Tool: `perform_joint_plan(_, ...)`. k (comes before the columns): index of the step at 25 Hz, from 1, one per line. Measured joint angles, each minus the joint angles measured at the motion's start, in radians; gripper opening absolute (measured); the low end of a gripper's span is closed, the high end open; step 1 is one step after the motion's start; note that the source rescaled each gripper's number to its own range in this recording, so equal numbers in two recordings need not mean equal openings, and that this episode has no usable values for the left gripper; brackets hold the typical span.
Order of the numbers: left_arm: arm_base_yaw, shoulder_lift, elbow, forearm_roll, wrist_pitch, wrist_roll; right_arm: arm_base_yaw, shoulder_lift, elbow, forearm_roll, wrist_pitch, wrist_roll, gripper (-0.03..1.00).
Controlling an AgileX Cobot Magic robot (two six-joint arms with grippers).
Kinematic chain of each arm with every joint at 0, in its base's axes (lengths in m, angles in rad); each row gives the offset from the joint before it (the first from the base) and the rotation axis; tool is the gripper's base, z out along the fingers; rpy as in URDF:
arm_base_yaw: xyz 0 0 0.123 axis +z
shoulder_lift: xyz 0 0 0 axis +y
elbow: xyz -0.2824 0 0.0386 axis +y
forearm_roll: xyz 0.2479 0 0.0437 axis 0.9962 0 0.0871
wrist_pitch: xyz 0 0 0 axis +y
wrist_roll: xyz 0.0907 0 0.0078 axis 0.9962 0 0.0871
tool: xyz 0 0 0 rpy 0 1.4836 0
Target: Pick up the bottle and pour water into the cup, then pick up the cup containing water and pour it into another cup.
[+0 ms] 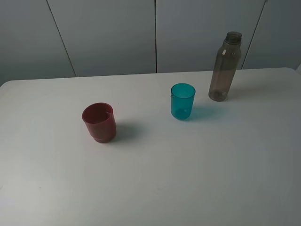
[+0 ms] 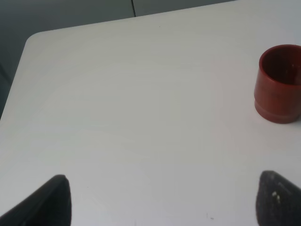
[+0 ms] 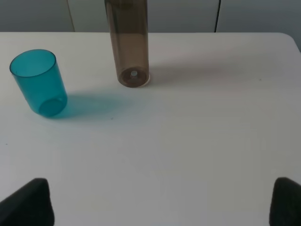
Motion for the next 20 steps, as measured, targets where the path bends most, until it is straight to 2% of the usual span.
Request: perform_joint_plan(20, 0.000, 0.000, 0.000, 0.000, 0.000, 0.000, 0.000, 0.000, 0.000, 0.003, 0.000, 0.004, 1.00)
